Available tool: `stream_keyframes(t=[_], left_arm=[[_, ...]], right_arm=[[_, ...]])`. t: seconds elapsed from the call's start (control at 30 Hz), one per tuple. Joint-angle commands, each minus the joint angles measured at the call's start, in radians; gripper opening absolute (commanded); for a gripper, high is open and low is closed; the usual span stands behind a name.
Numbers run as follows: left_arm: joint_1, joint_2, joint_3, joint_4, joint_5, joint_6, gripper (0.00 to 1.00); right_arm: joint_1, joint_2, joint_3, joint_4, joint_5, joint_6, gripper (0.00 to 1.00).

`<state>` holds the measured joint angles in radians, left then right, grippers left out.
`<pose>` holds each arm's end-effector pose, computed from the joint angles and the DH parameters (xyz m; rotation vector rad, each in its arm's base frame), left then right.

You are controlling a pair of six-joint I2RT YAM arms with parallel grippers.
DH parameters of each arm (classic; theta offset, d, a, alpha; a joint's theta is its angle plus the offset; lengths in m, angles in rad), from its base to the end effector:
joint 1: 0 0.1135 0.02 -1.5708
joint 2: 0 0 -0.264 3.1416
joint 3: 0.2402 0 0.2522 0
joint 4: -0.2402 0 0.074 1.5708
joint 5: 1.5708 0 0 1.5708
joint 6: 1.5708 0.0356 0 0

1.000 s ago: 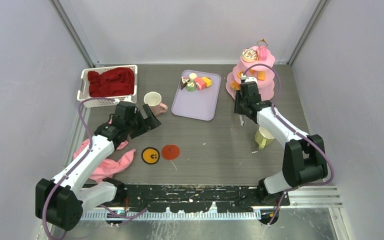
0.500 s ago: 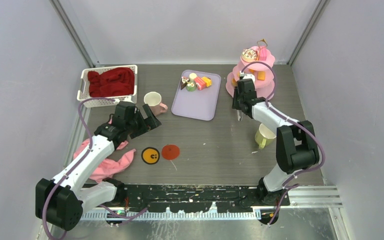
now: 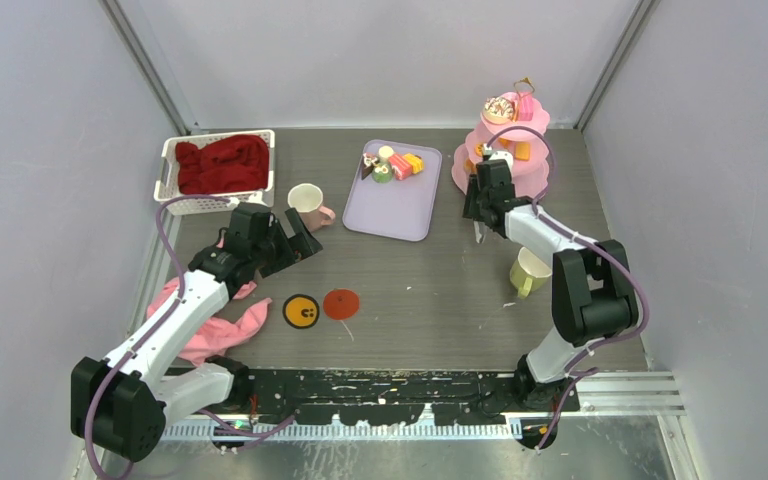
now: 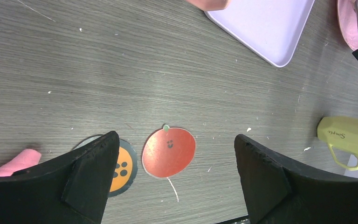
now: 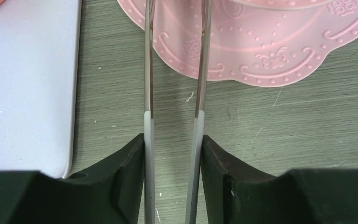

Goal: Serve the afternoon tea

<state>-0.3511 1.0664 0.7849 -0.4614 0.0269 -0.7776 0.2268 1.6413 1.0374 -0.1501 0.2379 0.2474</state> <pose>0.2110 -0.0783 0.2601 -0.4921 2.3394 -0.5889 0.3463 0.0713 0.2128 0.1424 2.2945 -0.0334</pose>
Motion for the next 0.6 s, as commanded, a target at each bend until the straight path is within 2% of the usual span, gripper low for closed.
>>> stream_keyframes(t=[0.0,0.33,0.57], left_arm=[[0.006,-0.007,0.017,0.037,0.004,0.011,0.93],[0.006,-0.014,0.019,0.035,0.005,0.014,0.92],[0.005,-0.005,0.017,0.045,0.021,0.011,0.92]], right_arm=[[-0.003,-0.081,-0.004,0.045,-0.009,0.014,0.49],[-0.004,-0.154,-0.028,-0.043,-0.01,0.017,0.52],[-0.002,-0.255,-0.109,-0.064,-0.092,0.056,0.51]])
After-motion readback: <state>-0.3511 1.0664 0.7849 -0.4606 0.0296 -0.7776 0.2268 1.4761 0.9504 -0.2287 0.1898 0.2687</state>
